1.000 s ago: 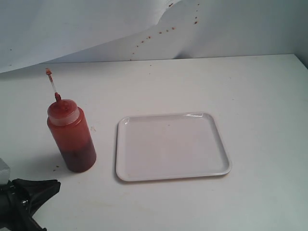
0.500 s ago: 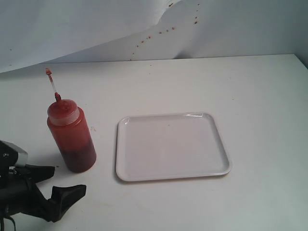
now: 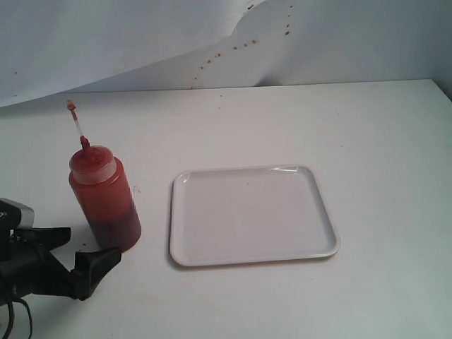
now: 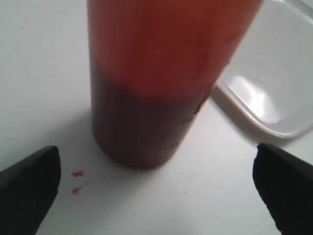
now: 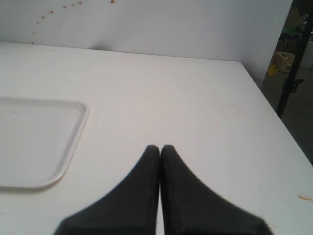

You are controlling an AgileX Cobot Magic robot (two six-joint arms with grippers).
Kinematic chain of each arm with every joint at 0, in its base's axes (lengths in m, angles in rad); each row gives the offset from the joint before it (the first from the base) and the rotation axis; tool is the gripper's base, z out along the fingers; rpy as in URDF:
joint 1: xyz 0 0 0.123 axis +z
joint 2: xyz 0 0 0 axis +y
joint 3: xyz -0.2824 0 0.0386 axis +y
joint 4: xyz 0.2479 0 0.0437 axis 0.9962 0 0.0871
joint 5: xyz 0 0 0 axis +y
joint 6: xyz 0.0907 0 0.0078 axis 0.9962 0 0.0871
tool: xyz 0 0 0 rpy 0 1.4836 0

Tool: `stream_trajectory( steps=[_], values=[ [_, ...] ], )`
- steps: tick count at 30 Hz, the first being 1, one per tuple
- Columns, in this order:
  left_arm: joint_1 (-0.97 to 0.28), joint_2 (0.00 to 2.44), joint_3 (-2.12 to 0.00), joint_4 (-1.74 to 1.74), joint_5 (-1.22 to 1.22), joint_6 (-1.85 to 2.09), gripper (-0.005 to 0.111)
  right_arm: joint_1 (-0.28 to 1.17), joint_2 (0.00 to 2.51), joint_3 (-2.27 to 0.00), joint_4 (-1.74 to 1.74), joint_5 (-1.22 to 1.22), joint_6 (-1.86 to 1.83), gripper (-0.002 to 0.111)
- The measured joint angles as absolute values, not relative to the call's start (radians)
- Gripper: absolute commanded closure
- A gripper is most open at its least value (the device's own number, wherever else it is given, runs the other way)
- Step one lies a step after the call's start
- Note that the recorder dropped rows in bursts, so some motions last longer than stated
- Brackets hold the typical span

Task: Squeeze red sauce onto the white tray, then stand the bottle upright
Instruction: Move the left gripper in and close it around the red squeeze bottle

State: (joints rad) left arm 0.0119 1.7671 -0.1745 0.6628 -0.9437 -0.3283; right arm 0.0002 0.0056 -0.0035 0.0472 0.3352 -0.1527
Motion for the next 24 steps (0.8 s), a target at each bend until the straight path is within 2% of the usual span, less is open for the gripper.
stream_trajectory(
  steps=[11,24],
  values=[
    [0.012,1.769,-0.235,0.712,-0.984,-0.285,0.002,0.000,0.006,-0.004,0.047,0.335,-0.153,0.108],
    [0.012,1.788,-0.324,0.729,-0.914,-0.281,0.002,0.000,0.006,-0.004,0.047,0.335,-0.153,0.108]
  ],
)
